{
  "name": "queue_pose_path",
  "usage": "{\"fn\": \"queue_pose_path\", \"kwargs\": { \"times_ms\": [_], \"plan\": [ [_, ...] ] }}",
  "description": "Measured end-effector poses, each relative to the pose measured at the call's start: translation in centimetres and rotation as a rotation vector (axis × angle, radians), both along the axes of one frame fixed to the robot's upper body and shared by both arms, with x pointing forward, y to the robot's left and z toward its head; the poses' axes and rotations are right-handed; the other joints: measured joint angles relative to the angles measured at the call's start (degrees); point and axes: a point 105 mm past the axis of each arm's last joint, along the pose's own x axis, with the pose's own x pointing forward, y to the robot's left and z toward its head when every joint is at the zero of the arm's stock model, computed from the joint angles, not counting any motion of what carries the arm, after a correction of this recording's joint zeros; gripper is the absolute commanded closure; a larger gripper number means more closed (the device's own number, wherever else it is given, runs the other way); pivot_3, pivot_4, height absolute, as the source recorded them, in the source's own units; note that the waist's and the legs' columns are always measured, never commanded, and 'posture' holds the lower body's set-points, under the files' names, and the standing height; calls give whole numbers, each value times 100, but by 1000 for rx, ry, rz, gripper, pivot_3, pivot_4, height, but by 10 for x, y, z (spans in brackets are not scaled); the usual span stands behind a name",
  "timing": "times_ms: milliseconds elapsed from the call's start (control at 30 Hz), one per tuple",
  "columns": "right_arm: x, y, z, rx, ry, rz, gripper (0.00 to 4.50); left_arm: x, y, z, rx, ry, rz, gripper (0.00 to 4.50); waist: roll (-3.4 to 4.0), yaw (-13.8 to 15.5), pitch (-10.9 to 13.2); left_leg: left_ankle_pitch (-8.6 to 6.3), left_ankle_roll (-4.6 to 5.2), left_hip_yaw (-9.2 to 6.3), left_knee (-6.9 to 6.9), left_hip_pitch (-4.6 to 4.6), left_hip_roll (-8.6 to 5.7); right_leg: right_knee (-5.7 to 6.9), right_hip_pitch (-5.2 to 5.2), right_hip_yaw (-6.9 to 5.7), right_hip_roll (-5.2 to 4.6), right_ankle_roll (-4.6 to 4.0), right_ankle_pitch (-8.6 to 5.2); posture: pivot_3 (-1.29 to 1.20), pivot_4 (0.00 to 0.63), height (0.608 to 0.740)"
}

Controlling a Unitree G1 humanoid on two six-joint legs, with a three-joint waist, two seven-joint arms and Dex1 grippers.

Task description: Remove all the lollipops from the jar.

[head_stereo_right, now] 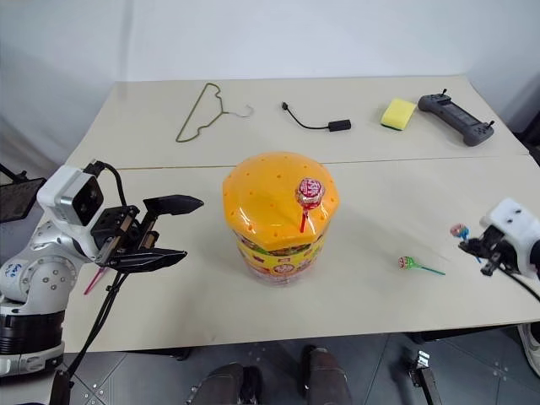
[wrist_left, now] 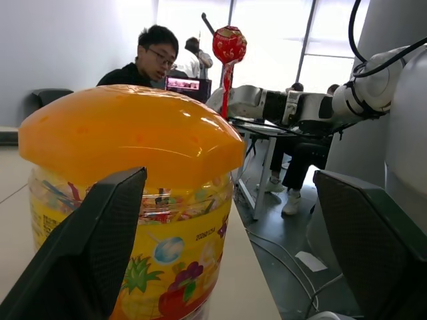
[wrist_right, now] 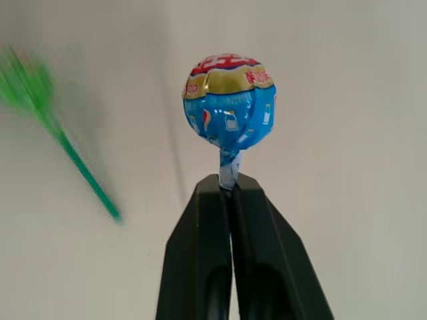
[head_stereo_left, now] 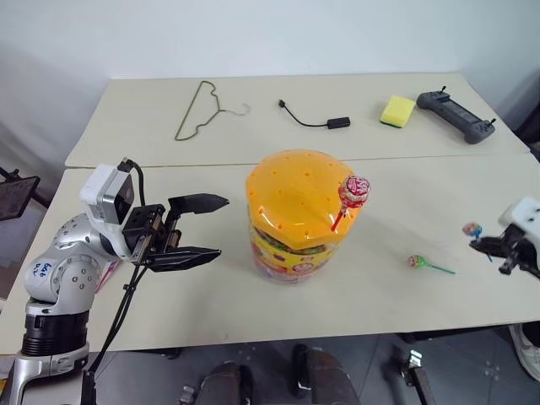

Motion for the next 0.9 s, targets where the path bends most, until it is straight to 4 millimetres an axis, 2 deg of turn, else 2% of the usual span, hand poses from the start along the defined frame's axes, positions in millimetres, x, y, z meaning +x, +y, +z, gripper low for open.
{"fn": "queue_pose_path", "kwargs": {
  "times_ms": [67,167,233,333,500,600,667,733,833,900],
  "plan": [
    [-6,2,-13,28,26,25,3554,0,0,1,-2,0,0,259,7,0,-1,5,9,0,0,0,0,3,-2,1,0,0,0,0,150,740],
    [-3,6,-9,83,-40,50,2635,0,0,2,-11,3,1,259,8,-31,-1,12,22,0,0,-1,0,3,-2,1,1,0,0,0,150,740],
    [3,18,10,196,-141,83,2002,0,1,4,-20,7,2,259,8,-51,-1,13,24,-1,0,0,2,3,-2,1,2,0,0,0,150,740],
    [1,57,53,418,-278,269,1003,0,2,6,-45,21,2,259,9,-50,-1,13,24,-9,0,3,5,13,-1,0,3,0,0,0,150,740],
    [-27,131,101,575,-300,577,1003,-1,12,19,-139,54,17,259,9,-2,0,11,24,-31,0,-5,4,12,-1,-14,-8,0,0,0,150,740],
    [-43,161,122,629,-374,705,1003,0,18,26,-192,61,30,259,7,82,-1,9,22,-33,0,-8,1,4,0,-17,-10,-1,0,0,150,740],
    [-60,184,130,678,-414,830,1003,2,24,29,-232,79,42,259,6,125,-1,7,22,-35,0,-11,-3,4,0,-19,-11,-1,0,0,150,740],
    [-69,200,136,695,-435,907,1003,2,28,30,-260,97,33,259,6,132,-1,7,25,-34,1,-12,-6,2,0,-18,-14,0,0,0,150,740],
    [-74,216,138,717,-453,985,1003,2,32,25,-256,122,20,259,-4,113,-7,6,26,-29,1,-10,-9,-1,1,-18,-14,0,0,0,150,740],
    [-71,224,136,729,-454,1014,1003,3,38,10,-196,155,33,259,-4,94,-7,6,26,-26,1,-9,-8,0,-1,-19,-11,-1,0,0,150,740]
  ]
}}
